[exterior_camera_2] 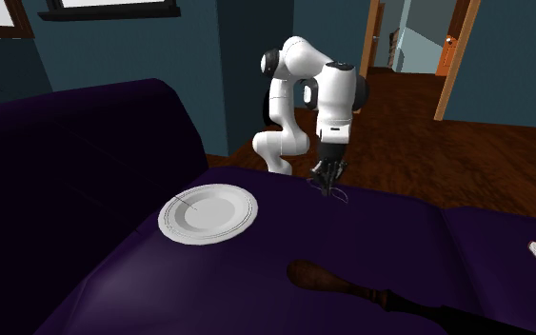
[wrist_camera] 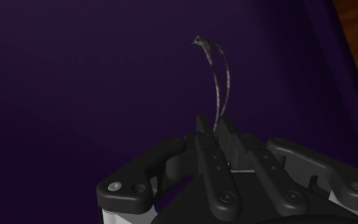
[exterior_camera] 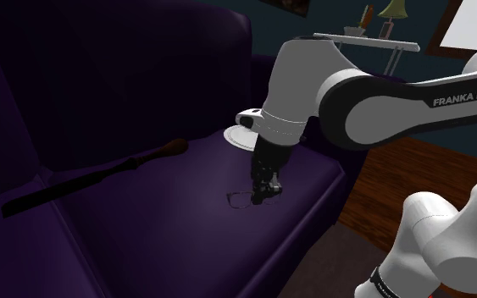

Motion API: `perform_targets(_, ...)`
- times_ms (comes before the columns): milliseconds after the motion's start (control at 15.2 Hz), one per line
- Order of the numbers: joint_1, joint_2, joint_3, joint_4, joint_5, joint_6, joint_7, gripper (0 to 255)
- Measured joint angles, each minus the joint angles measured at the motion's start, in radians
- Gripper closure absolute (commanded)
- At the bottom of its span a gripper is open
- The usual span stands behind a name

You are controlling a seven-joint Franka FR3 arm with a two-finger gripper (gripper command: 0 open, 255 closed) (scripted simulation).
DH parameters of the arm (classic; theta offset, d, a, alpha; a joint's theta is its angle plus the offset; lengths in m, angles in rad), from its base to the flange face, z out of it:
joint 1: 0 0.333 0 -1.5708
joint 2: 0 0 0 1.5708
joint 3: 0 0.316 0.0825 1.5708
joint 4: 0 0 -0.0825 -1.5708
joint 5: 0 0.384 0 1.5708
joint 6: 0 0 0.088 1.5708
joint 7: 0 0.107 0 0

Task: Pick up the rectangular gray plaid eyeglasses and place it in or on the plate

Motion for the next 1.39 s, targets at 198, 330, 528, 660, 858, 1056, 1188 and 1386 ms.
perform_targets(198,-0.001,0.000,-0.001,-0.001,-0.003,0.001,0.000,255)
perform_targets(330,-0.001,0.001,-0.001,0.000,-0.003,0.001,0.000,255)
perform_targets(528,-0.005,0.000,-0.005,0.021,-0.007,-0.025,-0.002,255)
perform_targets(660,-0.006,-0.004,-0.007,0.041,-0.008,-0.051,-0.002,255)
perform_targets(858,-0.007,-0.004,-0.010,0.080,-0.010,-0.091,-0.002,255)
perform_targets(1056,-0.008,-0.005,-0.013,0.123,-0.012,-0.135,-0.003,255)
perform_targets(1188,-0.009,-0.001,-0.013,0.150,-0.013,-0.157,-0.001,255)
perform_targets(1386,-0.012,0.002,-0.019,0.190,-0.016,-0.196,-0.005,255)
